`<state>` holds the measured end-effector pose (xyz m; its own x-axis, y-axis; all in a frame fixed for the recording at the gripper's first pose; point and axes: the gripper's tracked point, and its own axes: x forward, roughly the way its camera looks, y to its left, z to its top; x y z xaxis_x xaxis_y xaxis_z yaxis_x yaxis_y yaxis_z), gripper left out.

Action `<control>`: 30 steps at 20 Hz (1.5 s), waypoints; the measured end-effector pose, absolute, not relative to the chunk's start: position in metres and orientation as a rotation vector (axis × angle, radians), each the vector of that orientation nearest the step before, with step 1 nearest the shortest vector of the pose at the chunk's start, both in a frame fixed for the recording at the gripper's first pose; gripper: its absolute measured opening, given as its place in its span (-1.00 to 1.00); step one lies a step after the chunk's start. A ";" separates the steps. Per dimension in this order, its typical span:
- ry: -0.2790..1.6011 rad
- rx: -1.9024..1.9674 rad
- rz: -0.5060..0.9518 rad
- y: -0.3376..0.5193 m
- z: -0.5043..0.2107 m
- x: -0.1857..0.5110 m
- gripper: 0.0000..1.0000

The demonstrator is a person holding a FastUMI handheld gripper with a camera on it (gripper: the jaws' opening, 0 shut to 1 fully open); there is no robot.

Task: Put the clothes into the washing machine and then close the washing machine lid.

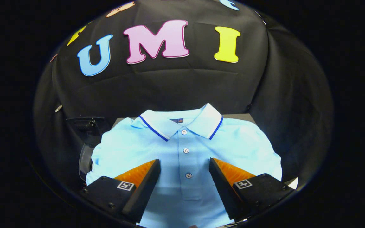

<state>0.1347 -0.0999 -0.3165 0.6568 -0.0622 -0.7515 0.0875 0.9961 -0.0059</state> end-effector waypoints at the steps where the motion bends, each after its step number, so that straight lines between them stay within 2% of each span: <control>1: 0.876 0.028 -0.088 -0.101 -0.321 0.133 0.96; 9: 0.999 0.023 -0.122 -0.101 -0.328 0.135 1.00; 13: 1.079 0.012 -0.118 -0.098 -0.330 0.134 0.94; 15: 1.110 -0.003 -0.112 -0.095 -0.331 0.134 0.63; 20: 1.148 -0.009 -0.081 -0.093 -0.332 0.135 0.62; 22: 1.134 -0.004 -0.094 -0.095 -0.330 0.132 -0.22; 30: 1.155 0.015 -0.119 -0.091 -0.334 0.134 -0.22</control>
<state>0.1338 -0.0912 -0.3341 0.3979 -0.0865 -0.9134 0.1016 0.9936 -0.0499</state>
